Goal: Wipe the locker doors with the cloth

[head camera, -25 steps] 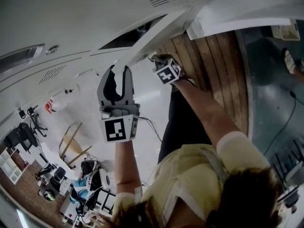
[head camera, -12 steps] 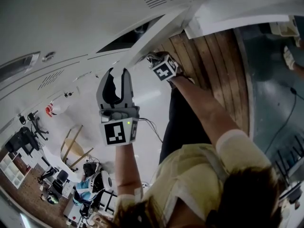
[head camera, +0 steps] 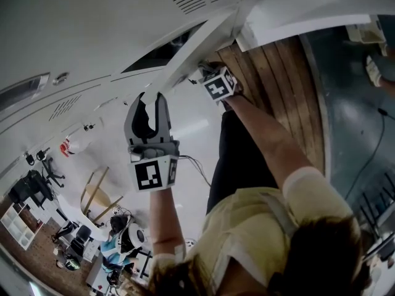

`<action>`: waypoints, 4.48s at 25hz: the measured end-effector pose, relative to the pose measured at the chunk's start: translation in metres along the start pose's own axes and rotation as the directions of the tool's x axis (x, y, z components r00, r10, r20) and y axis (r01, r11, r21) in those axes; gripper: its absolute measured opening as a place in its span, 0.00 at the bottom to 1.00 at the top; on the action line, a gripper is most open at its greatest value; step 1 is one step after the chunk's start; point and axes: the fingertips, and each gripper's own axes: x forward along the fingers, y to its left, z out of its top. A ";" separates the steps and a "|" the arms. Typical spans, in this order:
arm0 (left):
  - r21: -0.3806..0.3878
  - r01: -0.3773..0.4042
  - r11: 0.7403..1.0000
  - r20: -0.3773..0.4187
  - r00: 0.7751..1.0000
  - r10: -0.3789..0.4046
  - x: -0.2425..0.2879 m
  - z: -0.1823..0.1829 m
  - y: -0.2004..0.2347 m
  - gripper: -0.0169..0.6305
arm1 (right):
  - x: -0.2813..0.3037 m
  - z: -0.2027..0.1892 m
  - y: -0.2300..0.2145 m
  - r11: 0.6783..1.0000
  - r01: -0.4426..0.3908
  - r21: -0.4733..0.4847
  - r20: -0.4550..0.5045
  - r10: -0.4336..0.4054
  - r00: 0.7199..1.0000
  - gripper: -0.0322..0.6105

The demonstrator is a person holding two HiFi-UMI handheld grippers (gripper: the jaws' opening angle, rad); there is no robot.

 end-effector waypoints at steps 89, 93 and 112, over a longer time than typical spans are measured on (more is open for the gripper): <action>-0.011 -0.007 1.000 -0.066 0.998 0.006 0.001 -0.024 -0.007 0.21 | -0.259 0.090 -0.038 0.979 0.202 0.005 0.290 -0.195 0.937 0.07; -0.023 0.004 1.000 -0.069 0.998 -0.005 -0.003 -0.022 -0.011 0.21 | -0.273 0.094 -0.031 0.980 0.198 -0.027 0.309 -0.180 0.934 0.07; -0.185 -0.049 0.982 -0.013 0.999 0.047 -0.055 0.008 -0.005 0.20 | -0.306 0.096 -0.002 0.989 0.133 -0.072 0.384 -0.096 0.918 0.07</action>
